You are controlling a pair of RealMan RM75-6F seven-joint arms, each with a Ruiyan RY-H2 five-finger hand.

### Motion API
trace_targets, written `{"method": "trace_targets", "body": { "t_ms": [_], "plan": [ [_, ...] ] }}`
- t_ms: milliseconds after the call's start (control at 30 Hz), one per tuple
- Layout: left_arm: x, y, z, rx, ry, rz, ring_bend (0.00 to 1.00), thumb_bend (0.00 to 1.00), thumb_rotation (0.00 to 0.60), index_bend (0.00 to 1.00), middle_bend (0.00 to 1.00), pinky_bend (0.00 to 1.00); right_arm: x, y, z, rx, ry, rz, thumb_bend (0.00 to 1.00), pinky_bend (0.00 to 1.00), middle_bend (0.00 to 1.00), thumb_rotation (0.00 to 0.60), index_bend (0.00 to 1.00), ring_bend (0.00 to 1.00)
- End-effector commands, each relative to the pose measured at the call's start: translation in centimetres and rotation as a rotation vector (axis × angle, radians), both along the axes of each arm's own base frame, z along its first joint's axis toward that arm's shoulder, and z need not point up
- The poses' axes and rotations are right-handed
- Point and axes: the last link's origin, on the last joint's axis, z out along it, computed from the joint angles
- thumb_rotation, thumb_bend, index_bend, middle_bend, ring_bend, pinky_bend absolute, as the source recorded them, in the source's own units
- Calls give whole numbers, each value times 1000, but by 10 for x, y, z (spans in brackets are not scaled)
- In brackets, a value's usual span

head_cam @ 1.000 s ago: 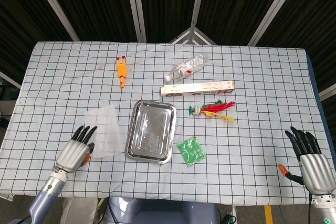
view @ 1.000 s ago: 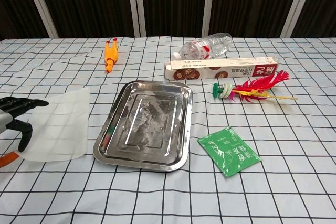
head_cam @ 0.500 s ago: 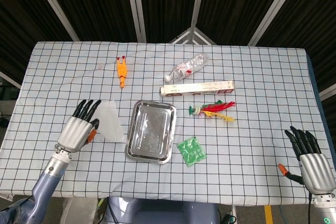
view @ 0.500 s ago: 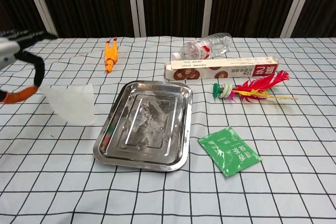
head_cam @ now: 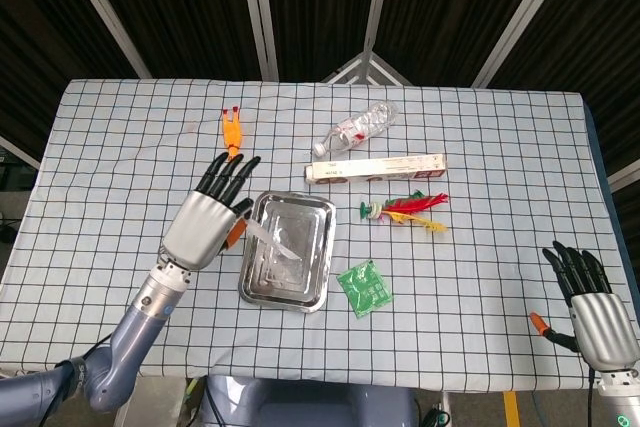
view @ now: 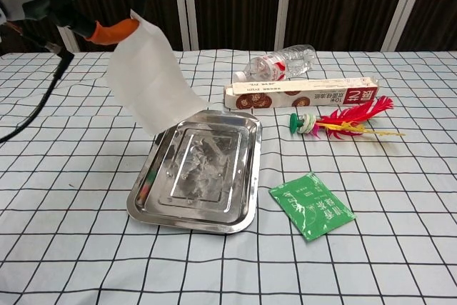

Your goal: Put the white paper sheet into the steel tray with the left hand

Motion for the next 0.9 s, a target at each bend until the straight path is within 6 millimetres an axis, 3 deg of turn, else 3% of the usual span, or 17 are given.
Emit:
{"method": "trace_targets", "body": {
  "t_ms": [33,233,333,500,900],
  "plan": [
    [-4,-22,-23,-61,25,-33,0,492,600,589,24,0,0,0,0,-1,-2,-1,291,0,0,600,0,0],
    [-25,-35,-42,-126,46,5,0,492,600,588,34,0,0,0,0,1,-1,0,291,0,0,600,0,0],
    [-49,-45,-62,-199,103,42,0,492,600,584,29,0,0,0,-1,3,0,0,290,0,0,600,0,0],
    [-65,-45,-76,-225,148,20,0,492,600,567,25,0,1,0,0,1,0,0,291,0,0,600,0,0],
    [-66,-30,-105,-262,180,5,0,489,600,562,29,0,0,0,0,1,-3,-4,291,0,0,600,0,0]
  ]
}}
